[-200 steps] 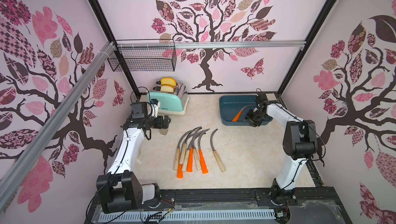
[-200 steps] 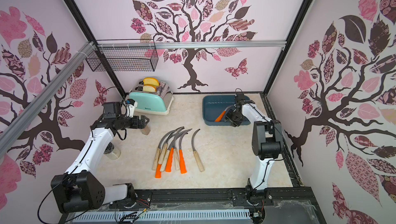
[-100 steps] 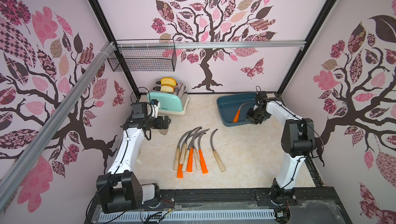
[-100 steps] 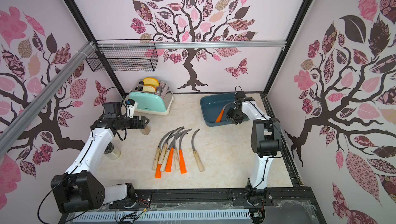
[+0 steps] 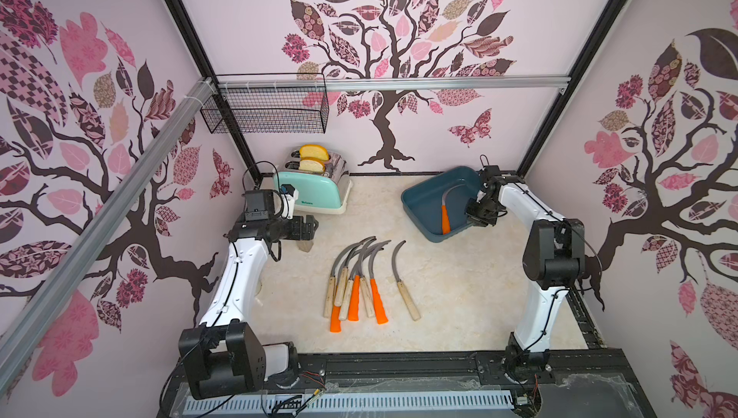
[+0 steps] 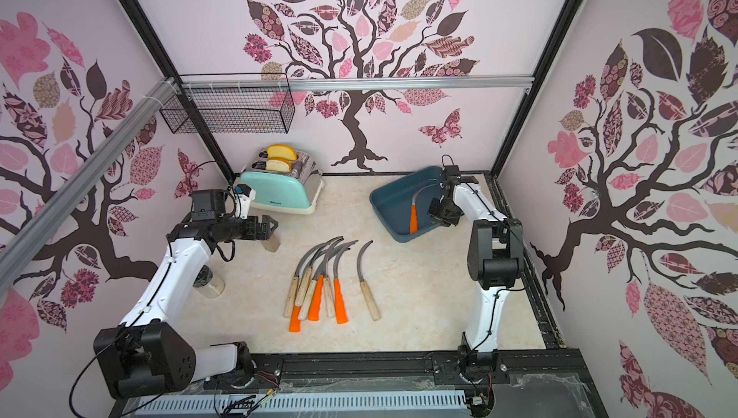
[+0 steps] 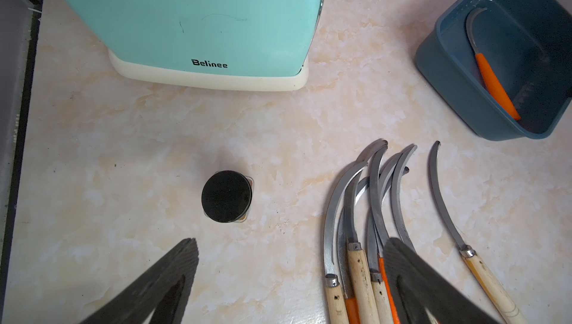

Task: Put small sickles into storage boxes
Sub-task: Adjust the storage box at the center of the board.

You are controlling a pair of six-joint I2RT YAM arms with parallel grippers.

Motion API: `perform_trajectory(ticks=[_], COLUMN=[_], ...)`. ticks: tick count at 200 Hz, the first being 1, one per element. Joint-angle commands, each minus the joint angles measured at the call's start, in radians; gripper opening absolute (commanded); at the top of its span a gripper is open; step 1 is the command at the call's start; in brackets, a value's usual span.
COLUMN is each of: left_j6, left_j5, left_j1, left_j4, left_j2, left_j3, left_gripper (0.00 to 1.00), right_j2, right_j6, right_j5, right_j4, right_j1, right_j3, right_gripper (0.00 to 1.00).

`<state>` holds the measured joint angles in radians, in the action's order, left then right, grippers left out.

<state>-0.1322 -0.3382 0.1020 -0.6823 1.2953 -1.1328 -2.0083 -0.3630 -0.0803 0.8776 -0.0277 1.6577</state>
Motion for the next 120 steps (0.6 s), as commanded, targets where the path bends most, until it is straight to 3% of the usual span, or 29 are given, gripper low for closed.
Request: perform_trajectory(ticks=[1, 62, 106, 120], left_j6=[-0.019, -0.026, -0.026, -0.023], left_j5=[-0.009, -0.006, -0.014, -0.021], left_j1=[-0.004, -0.003, -0.005, -0.005], left_j4=[-0.02, -0.028, -0.036, -0.046], left_j2=[-0.003, -0.019, -0.012, -0.003], left_j3=[-0.036, -0.025, -0.035, -0.048], left_gripper=[0.98, 0.98, 0.98, 0.98], right_j2=[-0.028, -0.033, 0.011, 0.024], right_j6=[0.057, 0.113, 0.132, 0.132], right_j5=[0.08, 0.176, 0.174, 0.163], right_j4=[0.052, 0.047, -0.02, -0.019], right_j1=[0.006, 0.005, 0.005, 0.006], right_j3=[0.023, 0.031, -0.04, -0.058], right_gripper=[0.27, 0.23, 0.21, 0.3])
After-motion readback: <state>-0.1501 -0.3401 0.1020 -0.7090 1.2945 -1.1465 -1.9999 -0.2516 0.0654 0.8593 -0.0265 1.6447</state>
